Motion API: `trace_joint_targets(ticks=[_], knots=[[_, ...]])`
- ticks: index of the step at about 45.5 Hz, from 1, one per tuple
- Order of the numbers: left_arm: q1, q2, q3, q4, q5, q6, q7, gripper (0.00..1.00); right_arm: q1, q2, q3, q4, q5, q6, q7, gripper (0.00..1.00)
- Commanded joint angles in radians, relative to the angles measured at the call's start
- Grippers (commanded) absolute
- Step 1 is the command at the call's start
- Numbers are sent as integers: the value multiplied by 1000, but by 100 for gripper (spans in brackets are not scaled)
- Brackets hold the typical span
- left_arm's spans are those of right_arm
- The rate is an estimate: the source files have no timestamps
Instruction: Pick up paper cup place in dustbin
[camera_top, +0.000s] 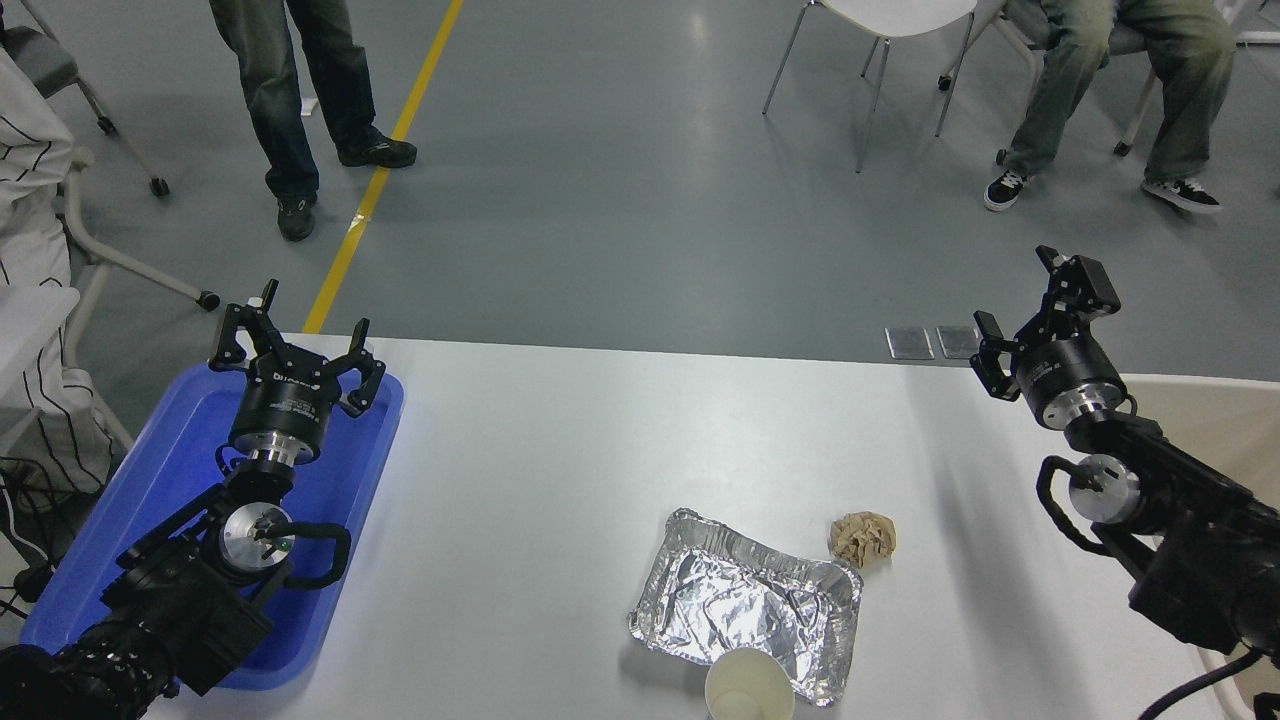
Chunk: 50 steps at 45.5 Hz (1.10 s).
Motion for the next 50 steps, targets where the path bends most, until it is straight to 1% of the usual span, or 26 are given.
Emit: trace_joint_targets(ticks=[1,5,12,22,26,32,39,42,45,50], knots=[[0,-1,0,0,0,0,0,100,149,-127,-508,83,3,9,0,100],[-2,-1,0,0,0,0,0,100,220,-130,-677,109,0,11,0,100],[-2,-1,0,0,0,-1,0,100,296,-176,-835,195,-16,11,-2,100],[-2,-1,0,0,0,-1,0,100,523,-202,-1158,316,-16,22,-2,100],[-2,0,0,0,0,-1,0,100,618,-199,-1283,359,-16,51,-6,100],[-2,-1,0,0,0,-1,0,100,773,-192,-1462,419,-17,170,-8,100],[-2,-1,0,0,0,-1,0,100,910,-159,-1587,440,-29,397,-8,100],[-2,-1,0,0,0,-1,0,100,977,-129,-1629,445,-72,491,-11,100],[-2,-1,0,0,0,-1,0,100,1039,-84,-1669,448,-144,555,-11,100],[-2,-1,0,0,0,-1,0,100,1100,-24,-1679,494,-261,595,-14,100]])
